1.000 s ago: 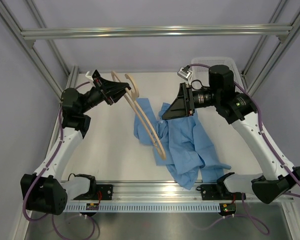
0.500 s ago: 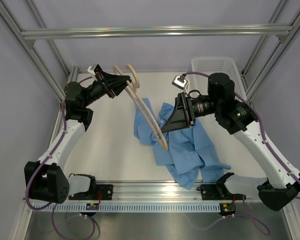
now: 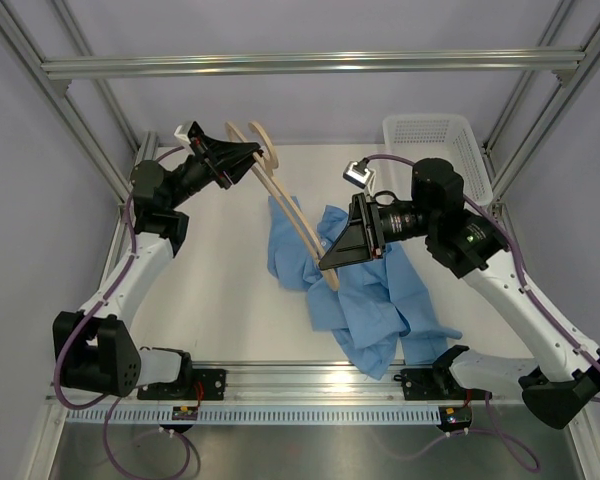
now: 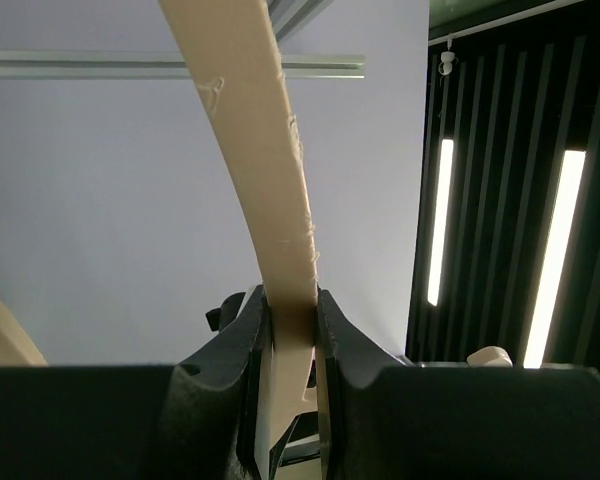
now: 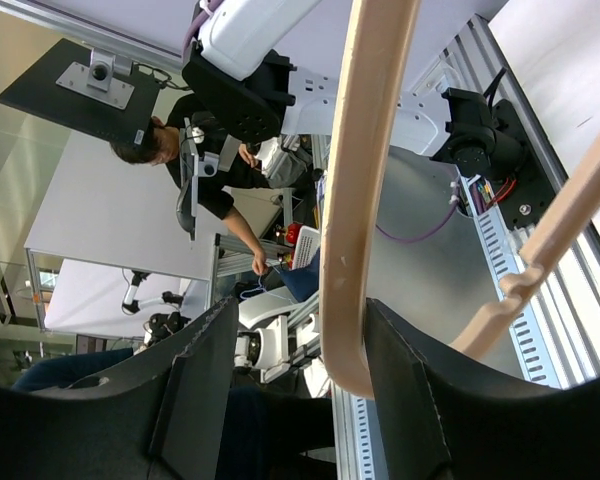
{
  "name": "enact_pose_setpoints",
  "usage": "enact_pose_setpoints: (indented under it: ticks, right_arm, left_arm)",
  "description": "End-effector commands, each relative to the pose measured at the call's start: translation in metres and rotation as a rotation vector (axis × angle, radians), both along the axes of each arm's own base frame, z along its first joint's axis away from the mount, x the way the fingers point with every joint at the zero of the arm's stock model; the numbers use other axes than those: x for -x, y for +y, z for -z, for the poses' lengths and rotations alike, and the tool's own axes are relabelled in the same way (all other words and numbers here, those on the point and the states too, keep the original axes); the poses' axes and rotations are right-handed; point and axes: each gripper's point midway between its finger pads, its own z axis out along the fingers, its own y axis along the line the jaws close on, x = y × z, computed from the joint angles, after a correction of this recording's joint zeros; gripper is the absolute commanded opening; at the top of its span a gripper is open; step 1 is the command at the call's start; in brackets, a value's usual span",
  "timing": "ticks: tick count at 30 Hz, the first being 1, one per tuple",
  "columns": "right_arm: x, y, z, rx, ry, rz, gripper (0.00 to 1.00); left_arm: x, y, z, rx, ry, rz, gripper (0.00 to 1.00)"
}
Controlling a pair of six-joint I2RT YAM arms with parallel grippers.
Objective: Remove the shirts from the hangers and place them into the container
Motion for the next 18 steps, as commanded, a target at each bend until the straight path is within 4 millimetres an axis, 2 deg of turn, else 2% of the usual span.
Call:
enact_pose_setpoints:
  ticks: [1, 7, 12, 13, 15, 18]
  right_arm:
    - [0.006, 0.001, -0.008, -0.036, -0.022, -0.008, 0.61]
    - [0.008, 0.002, -0.011, -0.057, -0.025, 0.001, 0.51]
    - [0.011, 0.000, -0.012, -0.061, -0.017, 0.008, 0.25]
    - [0.012, 0.000, -0.014, -0.069, -0.026, 0.011, 0.14]
    - [0.011, 0.000, -0.014, -0.070, -0.013, 0.020, 0.01]
    - [0.011, 0.001, -0.017, -0.078, -0.005, 0.022, 0.00]
  left_arm:
    - [0.009, 0.004, -0.039, 0.078, -0.074, 0.006, 0.00]
    - [0.008, 0.004, -0.033, 0.084, -0.056, 0.007, 0.00]
    - [0.005, 0.005, -0.028, 0.093, -0.045, 0.005, 0.00]
    - [0.005, 0.005, -0.028, 0.094, -0.047, 0.006, 0.00]
    - [0.004, 0.005, -0.028, 0.093, -0.048, 0.005, 0.00]
    - [0.004, 0.005, -0.028, 0.098, -0.048, 0.001, 0.00]
